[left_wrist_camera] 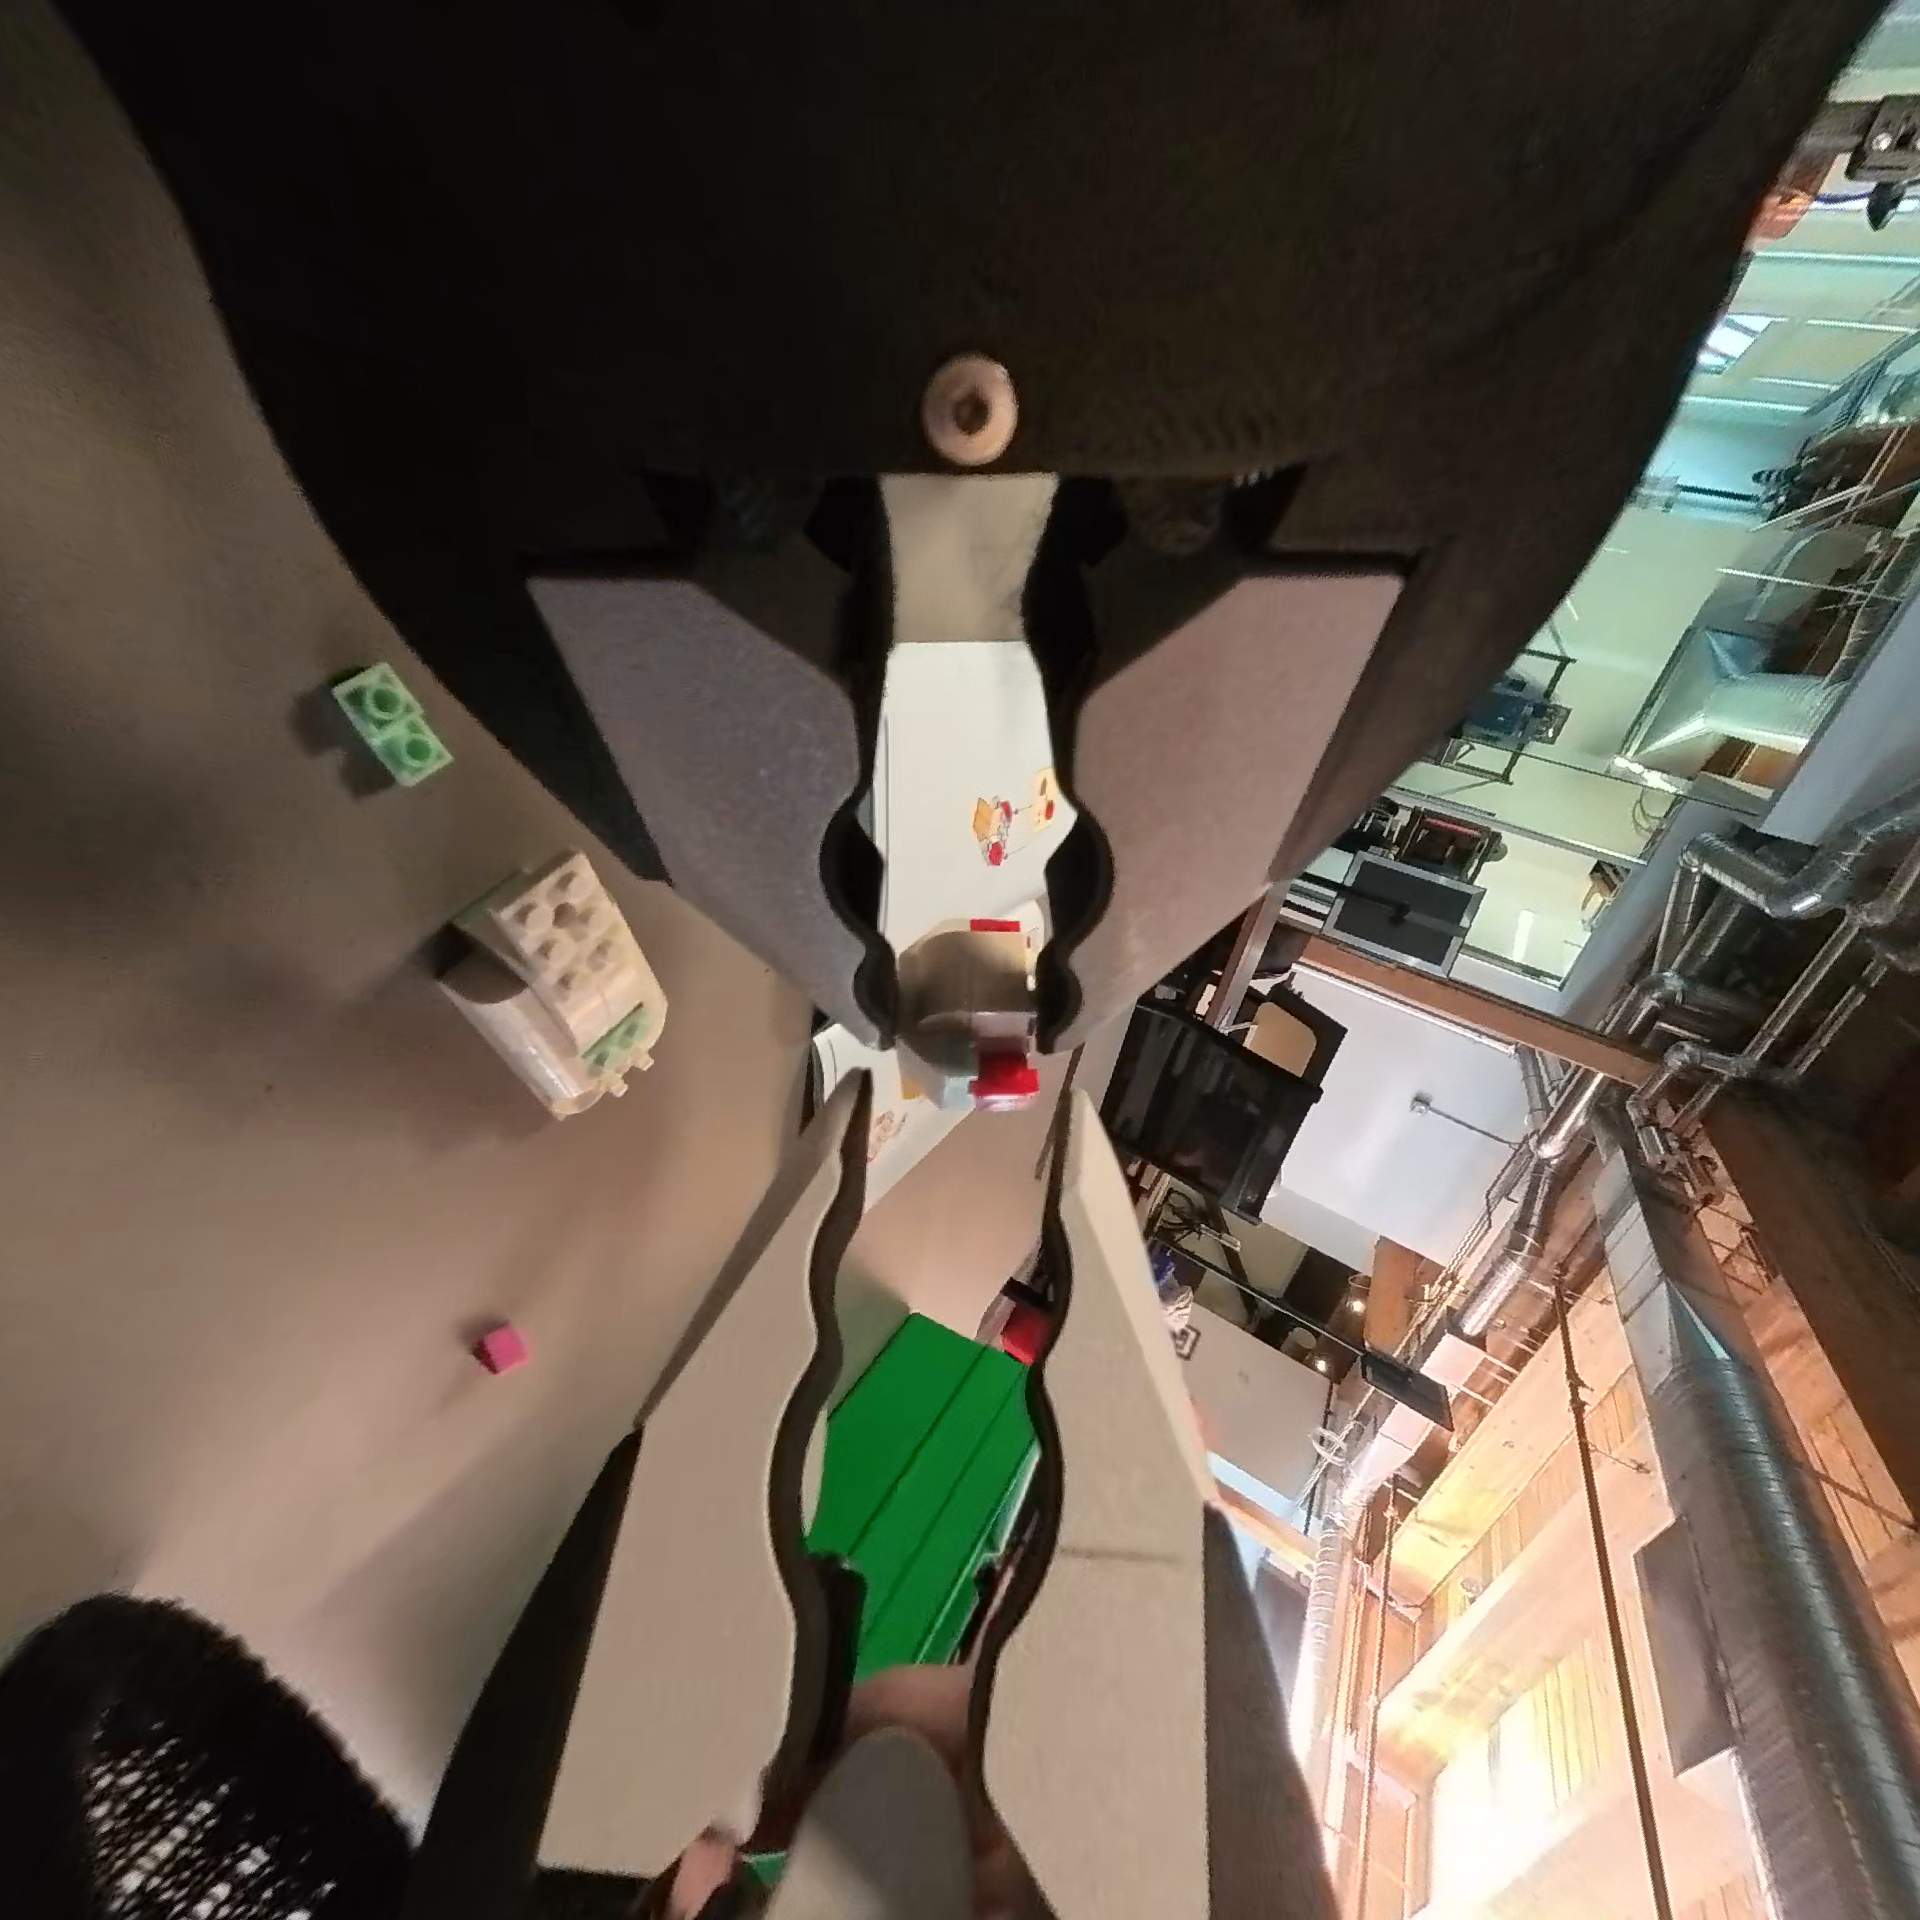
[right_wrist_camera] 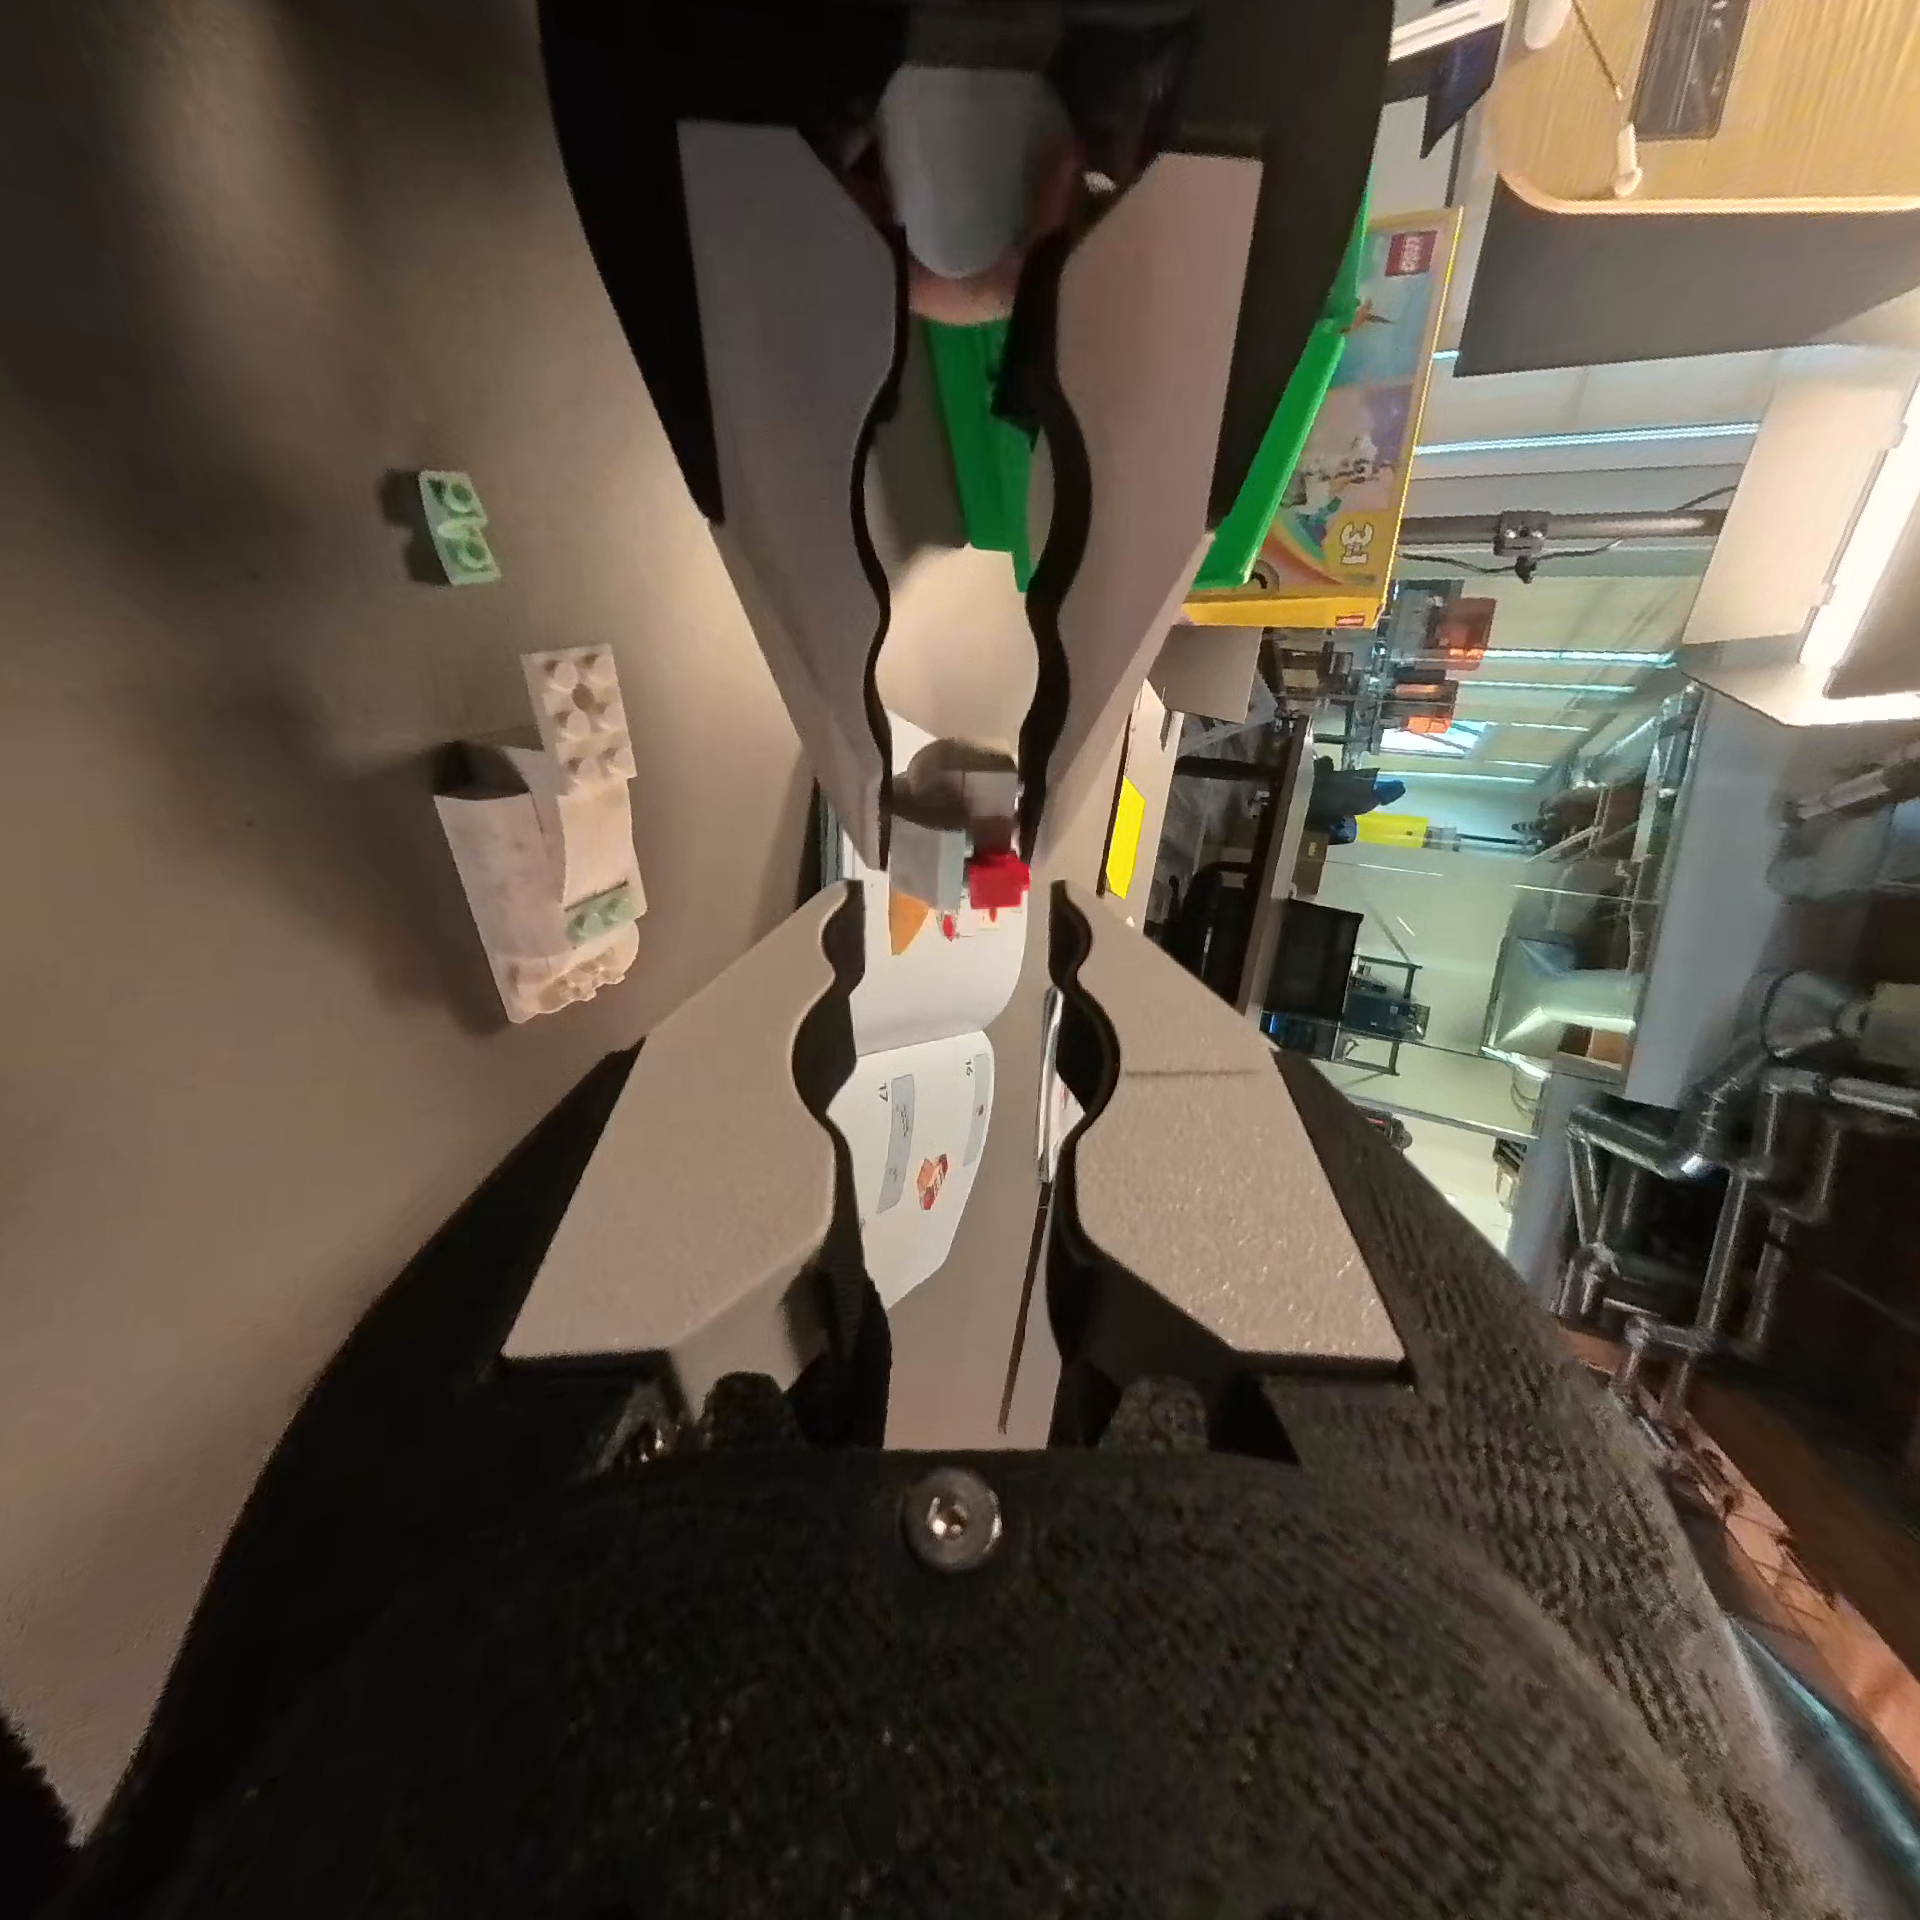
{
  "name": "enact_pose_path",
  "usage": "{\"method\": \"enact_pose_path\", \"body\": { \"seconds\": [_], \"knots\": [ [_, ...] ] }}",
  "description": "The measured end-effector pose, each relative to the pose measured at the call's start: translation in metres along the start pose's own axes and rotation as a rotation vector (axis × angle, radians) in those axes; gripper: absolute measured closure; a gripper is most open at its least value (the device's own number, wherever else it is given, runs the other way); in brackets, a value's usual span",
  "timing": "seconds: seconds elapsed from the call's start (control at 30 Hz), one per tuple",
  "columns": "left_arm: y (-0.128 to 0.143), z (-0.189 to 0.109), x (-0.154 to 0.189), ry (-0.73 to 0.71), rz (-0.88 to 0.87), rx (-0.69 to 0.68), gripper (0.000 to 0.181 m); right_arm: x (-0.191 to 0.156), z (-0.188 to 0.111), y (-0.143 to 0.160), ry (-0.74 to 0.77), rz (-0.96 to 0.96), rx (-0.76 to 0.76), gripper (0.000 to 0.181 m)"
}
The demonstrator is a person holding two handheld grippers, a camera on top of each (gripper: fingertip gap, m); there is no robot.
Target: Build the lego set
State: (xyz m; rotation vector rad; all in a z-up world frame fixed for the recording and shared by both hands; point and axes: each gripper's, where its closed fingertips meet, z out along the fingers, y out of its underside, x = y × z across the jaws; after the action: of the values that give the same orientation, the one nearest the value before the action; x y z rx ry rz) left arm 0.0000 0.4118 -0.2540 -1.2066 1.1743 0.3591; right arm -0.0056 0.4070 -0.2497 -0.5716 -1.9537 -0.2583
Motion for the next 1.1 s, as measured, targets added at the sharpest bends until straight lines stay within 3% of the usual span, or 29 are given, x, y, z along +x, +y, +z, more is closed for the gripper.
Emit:
{"method": "enact_pose_path", "body": {
  "seconds": [0.1,0.57,0.9,1.0,1.1],
  "knots": [
    [-0.001,0.0,0.0,0.002,-0.003,0.007,0.156,-0.001,0.002,0.0,-0.004,-0.026,-0.008,0.156],
    [-0.003,-0.003,-0.001,0.022,-0.037,0.02,0.156,0.0,0.001,0.0,-0.053,0.146,-0.03,0.16],
    [-0.001,-0.001,0.006,0.061,-0.034,0.009,0.156,-0.007,0.002,0.003,-0.057,0.112,-0.043,0.16],
    [-0.009,-0.002,0.001,0.078,-0.213,0.082,0.155,0.0,-0.002,0.005,-0.005,0.214,0.005,0.159],
    [-0.028,-0.012,-0.014,0.142,-0.523,0.249,0.135,0.016,-0.012,0.005,0.076,0.425,0.135,0.159]
  ]
}}
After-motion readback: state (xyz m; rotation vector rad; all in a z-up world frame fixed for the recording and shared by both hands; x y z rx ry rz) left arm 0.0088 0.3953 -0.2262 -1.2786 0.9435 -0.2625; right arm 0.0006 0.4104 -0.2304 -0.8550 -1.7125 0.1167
